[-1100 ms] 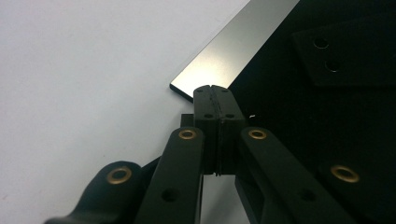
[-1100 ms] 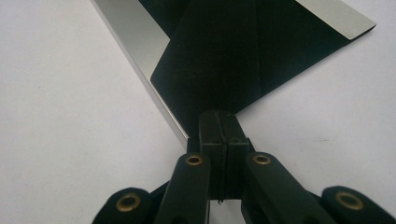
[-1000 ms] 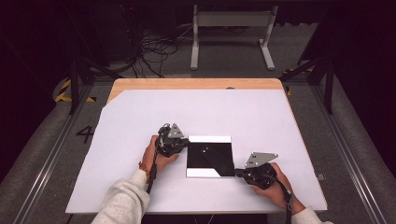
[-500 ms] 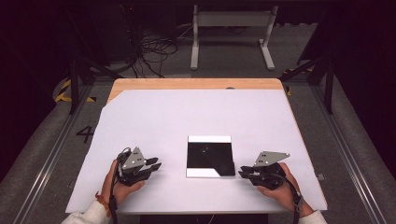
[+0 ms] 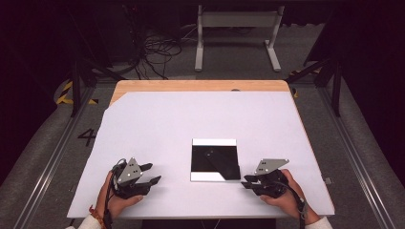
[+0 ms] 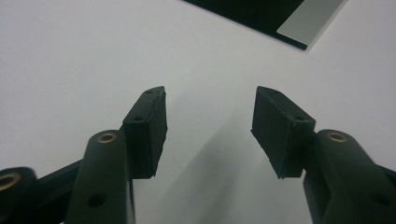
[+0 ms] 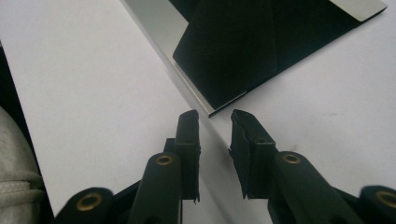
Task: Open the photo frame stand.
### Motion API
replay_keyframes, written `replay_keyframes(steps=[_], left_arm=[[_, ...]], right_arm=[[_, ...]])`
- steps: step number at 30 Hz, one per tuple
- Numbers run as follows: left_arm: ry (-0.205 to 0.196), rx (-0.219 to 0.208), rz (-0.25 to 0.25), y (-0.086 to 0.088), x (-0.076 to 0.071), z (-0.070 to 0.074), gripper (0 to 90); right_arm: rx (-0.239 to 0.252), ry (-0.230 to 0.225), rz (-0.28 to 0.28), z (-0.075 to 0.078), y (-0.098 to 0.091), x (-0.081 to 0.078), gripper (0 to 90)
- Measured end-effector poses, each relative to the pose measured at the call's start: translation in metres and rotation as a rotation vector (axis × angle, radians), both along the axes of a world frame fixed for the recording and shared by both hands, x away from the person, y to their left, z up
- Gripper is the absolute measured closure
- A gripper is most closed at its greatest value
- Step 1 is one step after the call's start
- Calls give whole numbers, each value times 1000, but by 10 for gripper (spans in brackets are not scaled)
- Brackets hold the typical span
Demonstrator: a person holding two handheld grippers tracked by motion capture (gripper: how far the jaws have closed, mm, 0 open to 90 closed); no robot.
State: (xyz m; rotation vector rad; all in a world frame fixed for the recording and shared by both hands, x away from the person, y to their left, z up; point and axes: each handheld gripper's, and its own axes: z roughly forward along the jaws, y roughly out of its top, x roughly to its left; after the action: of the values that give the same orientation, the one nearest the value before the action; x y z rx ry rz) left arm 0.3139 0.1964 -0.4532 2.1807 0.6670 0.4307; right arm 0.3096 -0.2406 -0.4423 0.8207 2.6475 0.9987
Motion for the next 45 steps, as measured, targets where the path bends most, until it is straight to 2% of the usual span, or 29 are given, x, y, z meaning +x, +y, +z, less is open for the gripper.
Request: replay_keyframes(steps=[2, 9, 17, 23, 27, 31, 34, 35, 36, 38, 42, 45], left_arm=[[1, 10, -1, -3, 1, -1, 421], [12, 28, -10, -8, 3, -4, 396], [26, 32, -15, -10, 3, -6, 387], [33, 38, -18, -11, 4, -7, 378], [35, 37, -19, -12, 4, -7, 374], [40, 40, -20, -13, 4, -8, 371], [42, 39, -21, -13, 4, -8, 365], [43, 40, -20, -14, 4, -8, 357], [43, 40, -20, -14, 4, -8, 353], [45, 34, -23, -14, 5, -8, 353], [50, 34, -22, -15, 4, -8, 345], [54, 38, -15, -15, 5, -9, 325]], right_arm=[[-11, 0, 7, 0, 4, -1, 740], [-62, 13, -18, -1, 10, 3, 757], [-60, 22, -13, -1, 13, 6, 744], [-126, 43, -2, 4, 19, 8, 757], [-128, 56, -22, 5, 21, 9, 760], [-102, 80, -55, 4, 21, 12, 760], [-74, 94, -65, 3, 22, 13, 720], [-52, 109, -66, 3, 21, 14, 699], [-52, 109, -66, 3, 21, 14, 699], [6, 140, -71, 1, 17, 16, 680], [60, 161, -71, 0, 17, 18, 607], [121, 184, -80, 1, 15, 21, 575]])
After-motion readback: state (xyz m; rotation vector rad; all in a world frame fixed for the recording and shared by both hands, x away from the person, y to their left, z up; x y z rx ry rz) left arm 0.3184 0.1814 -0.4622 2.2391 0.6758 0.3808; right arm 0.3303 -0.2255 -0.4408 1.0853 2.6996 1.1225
